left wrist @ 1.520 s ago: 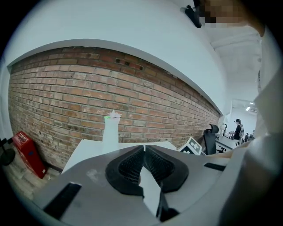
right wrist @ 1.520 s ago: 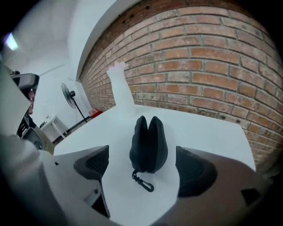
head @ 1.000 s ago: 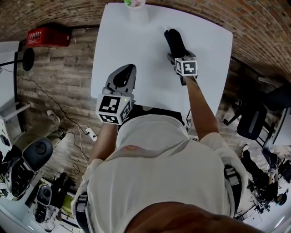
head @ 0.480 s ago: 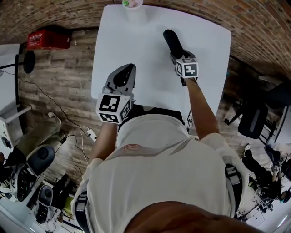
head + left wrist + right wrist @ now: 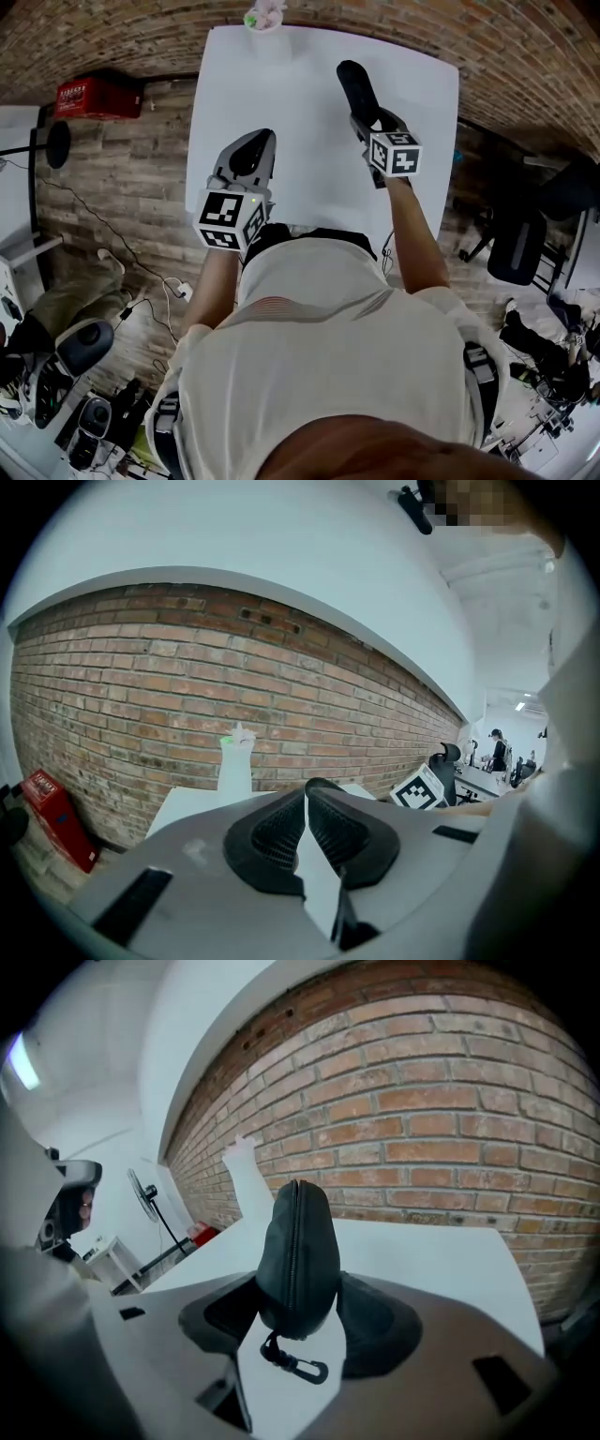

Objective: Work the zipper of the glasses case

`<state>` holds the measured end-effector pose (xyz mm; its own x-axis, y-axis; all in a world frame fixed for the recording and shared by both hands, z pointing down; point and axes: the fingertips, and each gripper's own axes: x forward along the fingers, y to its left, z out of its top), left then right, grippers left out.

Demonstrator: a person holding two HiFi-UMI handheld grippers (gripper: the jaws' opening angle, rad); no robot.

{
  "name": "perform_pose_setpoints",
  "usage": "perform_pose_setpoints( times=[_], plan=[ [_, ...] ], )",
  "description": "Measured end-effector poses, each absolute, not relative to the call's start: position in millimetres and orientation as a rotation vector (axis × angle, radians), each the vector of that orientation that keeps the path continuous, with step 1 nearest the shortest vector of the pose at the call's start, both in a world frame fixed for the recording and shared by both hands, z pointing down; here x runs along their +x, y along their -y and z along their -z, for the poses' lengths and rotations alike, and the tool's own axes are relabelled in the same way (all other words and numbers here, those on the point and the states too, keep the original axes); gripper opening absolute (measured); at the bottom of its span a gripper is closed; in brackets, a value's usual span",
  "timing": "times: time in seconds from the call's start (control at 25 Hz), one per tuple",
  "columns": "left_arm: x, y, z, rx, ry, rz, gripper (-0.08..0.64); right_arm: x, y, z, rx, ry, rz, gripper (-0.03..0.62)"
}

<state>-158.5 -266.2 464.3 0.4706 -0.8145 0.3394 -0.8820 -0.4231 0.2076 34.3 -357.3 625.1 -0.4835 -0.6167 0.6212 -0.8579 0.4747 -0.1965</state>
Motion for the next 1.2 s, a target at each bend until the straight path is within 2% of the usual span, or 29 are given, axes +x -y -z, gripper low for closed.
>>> perform_pose_setpoints(
  times=[0.6,1.0,1.2],
  plan=[
    [-120.3,264.2,-381.1,2.581,1.364,-0.097,0.023,100.3,305.5,-409.6,1.43,2.661,-0.488,0.308],
    [-120.3,275.7,-359.0,2.642,1.261,-0.004,0.025,85.8,305.3,-375.5,1.413,2.792,-0.571,0.308],
    [-110.4,267.5,-342.4,2.587,1.006,0.189,0.025,68.5,296.6,-372.2,1.255,2.879,-0.653,0.308]
  ],
)
